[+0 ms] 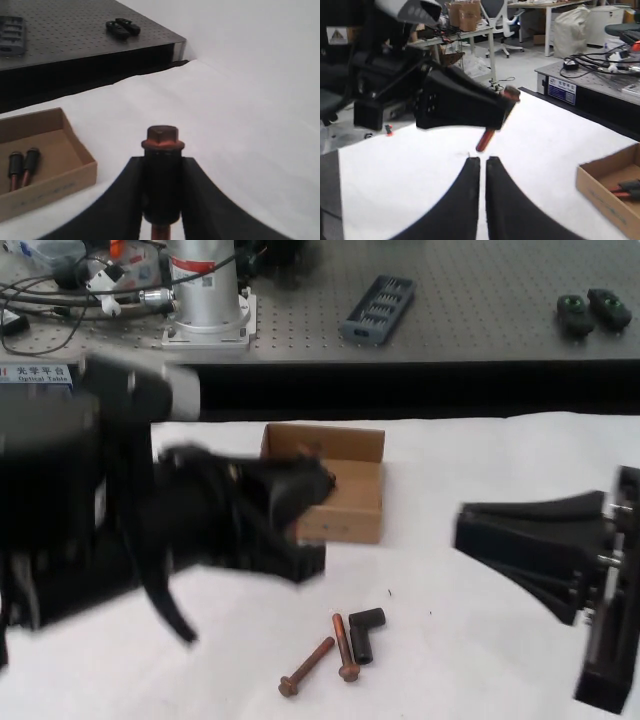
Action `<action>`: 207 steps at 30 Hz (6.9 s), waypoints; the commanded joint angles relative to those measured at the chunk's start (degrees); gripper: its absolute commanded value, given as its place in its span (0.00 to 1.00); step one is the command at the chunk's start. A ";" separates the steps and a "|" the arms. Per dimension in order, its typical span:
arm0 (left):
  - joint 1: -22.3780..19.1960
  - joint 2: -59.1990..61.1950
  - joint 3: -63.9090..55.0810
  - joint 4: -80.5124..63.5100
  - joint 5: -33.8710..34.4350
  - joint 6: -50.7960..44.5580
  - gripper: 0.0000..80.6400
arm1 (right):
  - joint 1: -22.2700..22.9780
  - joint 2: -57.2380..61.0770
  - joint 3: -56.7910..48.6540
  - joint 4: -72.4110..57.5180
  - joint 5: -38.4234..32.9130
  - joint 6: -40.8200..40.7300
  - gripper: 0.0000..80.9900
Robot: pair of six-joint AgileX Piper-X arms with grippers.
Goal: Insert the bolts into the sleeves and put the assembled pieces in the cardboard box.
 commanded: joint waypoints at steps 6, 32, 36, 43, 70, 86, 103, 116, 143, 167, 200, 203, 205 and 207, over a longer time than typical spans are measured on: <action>7.36 14.17 -19.07 17.19 1.66 1.16 0.05 | -1.19 -8.43 -0.17 15.38 7.96 -6.55 0.05; 10.42 56.99 -68.92 49.67 -9.16 6.10 0.05 | -1.19 -21.89 -0.17 38.64 8.33 -6.44 0.05; 12.18 61.03 -73.39 52.82 -9.16 6.10 0.05 | -1.19 -22.69 -0.17 41.31 8.33 -6.44 0.05; 13.83 64.86 -75.26 54.76 -8.87 6.10 0.05 | -1.19 -22.68 -0.17 42.40 8.33 -6.44 0.05; 13.83 71.36 -75.26 52.99 -4.18 7.22 0.05 | -1.19 -22.68 -0.17 42.42 8.33 -6.16 0.05; 13.83 71.36 -75.26 53.63 -4.19 6.72 0.33 | -1.19 -22.68 -0.17 42.42 8.33 -6.16 0.05; 15.44 57.28 -75.26 64.46 -3.74 4.03 0.10 | -1.19 -16.96 -0.17 35.80 13.20 4.67 0.05; 15.88 48.59 -66.00 70.32 -3.76 3.56 0.10 | -1.19 13.00 -13.03 34.34 6.34 -8.68 0.05; 15.95 -9.56 -4.43 51.47 -4.78 2.99 0.10 | 9.33 59.85 -45.78 43.36 15.07 -52.73 0.23; 15.95 -39.63 7.44 65.43 -5.43 2.00 0.10 | 13.69 70.35 -46.75 39.84 24.28 -73.93 0.38; 15.95 -39.63 7.44 65.40 -4.43 -0.79 0.10 | 18.63 71.46 -46.88 37.42 25.03 -54.59 0.04; 15.95 -39.63 7.44 64.52 -2.18 -0.55 0.10 | 18.63 67.66 -46.87 35.82 25.03 -44.96 0.04; 15.95 -39.63 7.44 63.08 -0.11 -0.57 0.10 | 18.50 64.61 -46.87 34.88 25.03 -37.96 0.04; 15.95 -39.51 7.44 60.92 0.90 -0.57 0.10 | 18.20 60.81 -46.87 34.22 25.03 -30.19 0.04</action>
